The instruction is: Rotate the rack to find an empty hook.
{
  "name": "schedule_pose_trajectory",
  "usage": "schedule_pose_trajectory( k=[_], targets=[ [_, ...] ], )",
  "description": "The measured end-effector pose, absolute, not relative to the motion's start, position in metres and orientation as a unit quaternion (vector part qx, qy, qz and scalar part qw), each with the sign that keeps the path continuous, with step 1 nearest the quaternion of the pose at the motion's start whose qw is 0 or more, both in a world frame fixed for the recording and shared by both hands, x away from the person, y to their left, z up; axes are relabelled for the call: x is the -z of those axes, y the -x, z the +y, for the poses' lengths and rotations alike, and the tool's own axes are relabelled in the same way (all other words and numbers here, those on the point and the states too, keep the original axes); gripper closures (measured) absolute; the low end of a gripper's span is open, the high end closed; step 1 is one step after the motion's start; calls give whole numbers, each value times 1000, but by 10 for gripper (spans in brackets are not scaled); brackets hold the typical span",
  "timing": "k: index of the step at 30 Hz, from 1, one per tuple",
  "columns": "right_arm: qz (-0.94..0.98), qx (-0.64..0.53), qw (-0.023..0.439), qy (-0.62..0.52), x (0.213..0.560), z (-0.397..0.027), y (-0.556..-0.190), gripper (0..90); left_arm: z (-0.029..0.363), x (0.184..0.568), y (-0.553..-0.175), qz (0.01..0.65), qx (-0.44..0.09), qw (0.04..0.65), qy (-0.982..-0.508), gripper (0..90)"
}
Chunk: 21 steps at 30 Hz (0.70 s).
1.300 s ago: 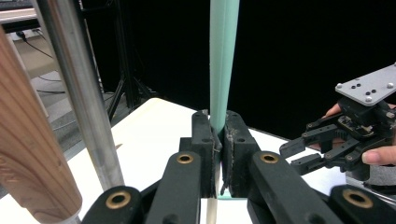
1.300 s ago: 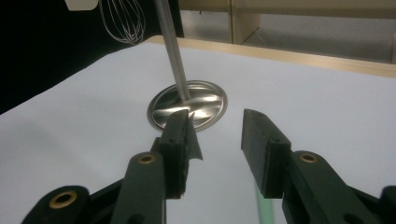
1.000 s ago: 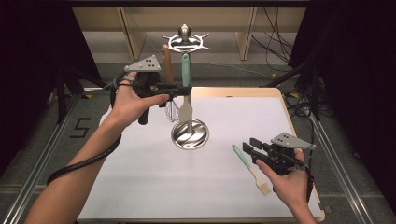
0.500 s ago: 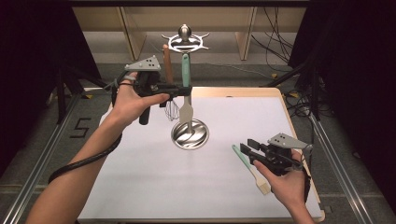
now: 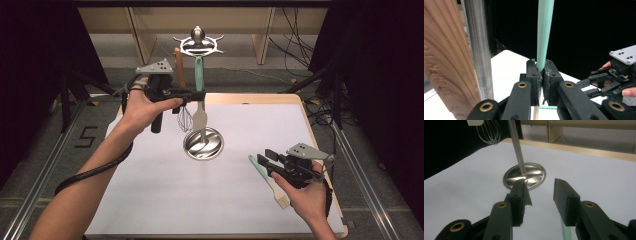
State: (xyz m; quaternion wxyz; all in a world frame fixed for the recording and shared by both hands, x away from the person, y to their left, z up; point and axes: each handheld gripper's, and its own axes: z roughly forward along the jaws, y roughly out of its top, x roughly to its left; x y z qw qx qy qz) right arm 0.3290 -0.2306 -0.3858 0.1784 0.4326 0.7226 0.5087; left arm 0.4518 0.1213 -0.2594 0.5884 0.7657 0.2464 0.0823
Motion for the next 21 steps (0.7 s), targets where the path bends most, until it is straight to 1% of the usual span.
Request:
schedule_pose_trajectory(
  k=[1, 3, 4, 5, 6, 7, 8, 11, 12, 13, 14, 15, 16, 17, 18, 19, 20, 21],
  targets=[
    [722, -508, 178, -434, 386, -231, -329, 617, 122, 261, -450, 249, -83, 590, -763, 806],
    [725, -506, 186, -428, 386, -232, -330, 613, 122, 262, -447, 248, -94, 590, -763, 709],
    [724, -508, 185, -429, 387, -233, -330, 612, 123, 263, -445, 248, -102, 590, -762, 709],
    [722, -507, 176, -437, 386, -232, -328, 610, 125, 265, -442, 250, -113, 589, -761, 669],
    [722, -504, 171, -442, 386, -232, -327, 609, 126, 265, -440, 249, -120, 588, -760, 597],
    [722, -504, 172, -441, 386, -232, -327, 608, 130, 266, -434, 248, -138, 589, -756, 566],
    [722, -504, 172, -441, 386, -232, -327, 608, 130, 266, -434, 248, -138, 589, -756, 542],
    [727, -498, 177, -439, 388, -233, -328, 606, 139, 266, -424, 248, -162, 594, -748, 519],
    [727, -498, 177, -439, 388, -233, -328, 606, 142, 265, -421, 247, -167, 597, -745, 519],
    [730, -498, 193, -426, 390, -235, -331, 606, 147, 264, -416, 246, -177, 602, -738, 531],
    [730, -498, 193, -426, 390, -235, -331, 606, 147, 264, -416, 246, -177, 602, -738, 542],
    [724, -495, 175, -447, 392, -233, -329, 606, 150, 263, -412, 248, -184, 605, -734, 558],
    [724, -495, 175, -447, 392, -233, -329, 606, 150, 263, -412, 248, -184, 605, -734, 594],
    [731, -490, 182, -438, 393, -236, -330, 605, 151, 263, -410, 246, -184, 605, -734, 594],
    [734, -488, 183, -436, 395, -236, -331, 606, 152, 263, -409, 248, -184, 606, -733, 641],
    [725, -489, 178, -452, 396, -234, -329, 606, 153, 262, -407, 251, -185, 606, -732, 662],
    [732, -485, 182, -443, 396, -237, -330, 605, 154, 261, -406, 251, -188, 604, -732, 709],
    [731, -484, 181, -446, 396, -238, -329, 605, 156, 259, -404, 255, -194, 605, -729, 727]
  ],
)
